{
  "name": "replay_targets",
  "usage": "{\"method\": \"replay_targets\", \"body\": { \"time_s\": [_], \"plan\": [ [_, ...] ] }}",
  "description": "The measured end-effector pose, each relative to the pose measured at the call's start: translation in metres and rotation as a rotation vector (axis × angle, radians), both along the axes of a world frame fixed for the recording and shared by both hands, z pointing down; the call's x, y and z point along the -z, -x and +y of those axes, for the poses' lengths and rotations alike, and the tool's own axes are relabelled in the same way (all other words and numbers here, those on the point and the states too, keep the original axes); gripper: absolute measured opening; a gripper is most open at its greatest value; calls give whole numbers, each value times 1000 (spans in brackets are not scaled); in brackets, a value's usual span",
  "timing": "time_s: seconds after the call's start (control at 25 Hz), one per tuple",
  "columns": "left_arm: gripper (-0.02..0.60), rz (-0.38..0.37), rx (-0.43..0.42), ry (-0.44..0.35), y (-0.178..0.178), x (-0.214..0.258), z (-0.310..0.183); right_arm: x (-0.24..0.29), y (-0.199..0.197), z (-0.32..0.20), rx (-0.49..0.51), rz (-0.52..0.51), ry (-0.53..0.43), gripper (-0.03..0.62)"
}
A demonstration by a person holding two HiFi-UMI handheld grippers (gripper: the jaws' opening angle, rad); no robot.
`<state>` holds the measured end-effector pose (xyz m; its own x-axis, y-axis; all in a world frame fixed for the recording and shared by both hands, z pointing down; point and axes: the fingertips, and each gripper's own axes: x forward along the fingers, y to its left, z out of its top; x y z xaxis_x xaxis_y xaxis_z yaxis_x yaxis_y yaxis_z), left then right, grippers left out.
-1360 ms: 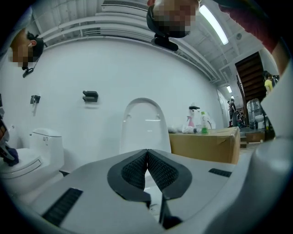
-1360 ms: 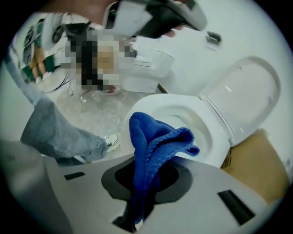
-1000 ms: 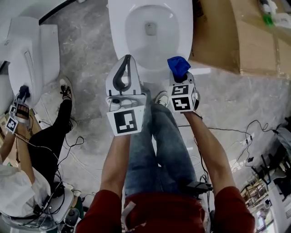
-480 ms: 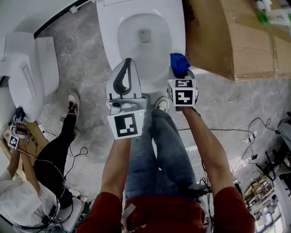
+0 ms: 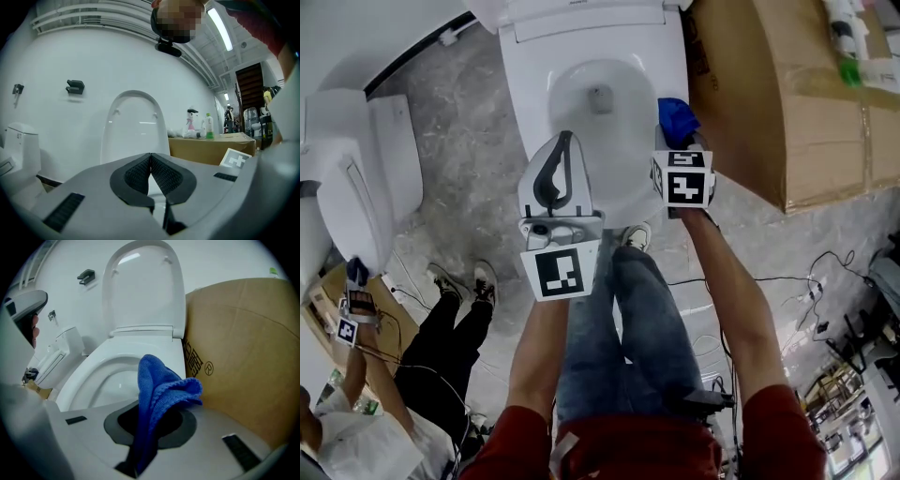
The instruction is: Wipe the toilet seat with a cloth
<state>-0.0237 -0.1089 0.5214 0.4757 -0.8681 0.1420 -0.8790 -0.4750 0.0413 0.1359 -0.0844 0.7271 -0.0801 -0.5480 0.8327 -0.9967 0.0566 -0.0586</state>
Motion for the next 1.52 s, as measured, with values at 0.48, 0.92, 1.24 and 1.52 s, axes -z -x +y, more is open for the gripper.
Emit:
{"method": "replay_targets", "body": {
  "time_s": [0.48,0.92,1.24,1.52],
  "plan": [
    [17,2,-41,23,-2,-13,-65,2,-30,-130,-48,67,-70,60],
    [17,17,-32,33,14,-18,-87,8,-41,-187,-90,113,-80,60],
    [17,27,4,39,39,-18,-99,5,22,-211,-71,9,-83,60],
    [17,18,38,34,64,-11,-100,7,106,-223,32,-110,-96,60]
  ]
}}
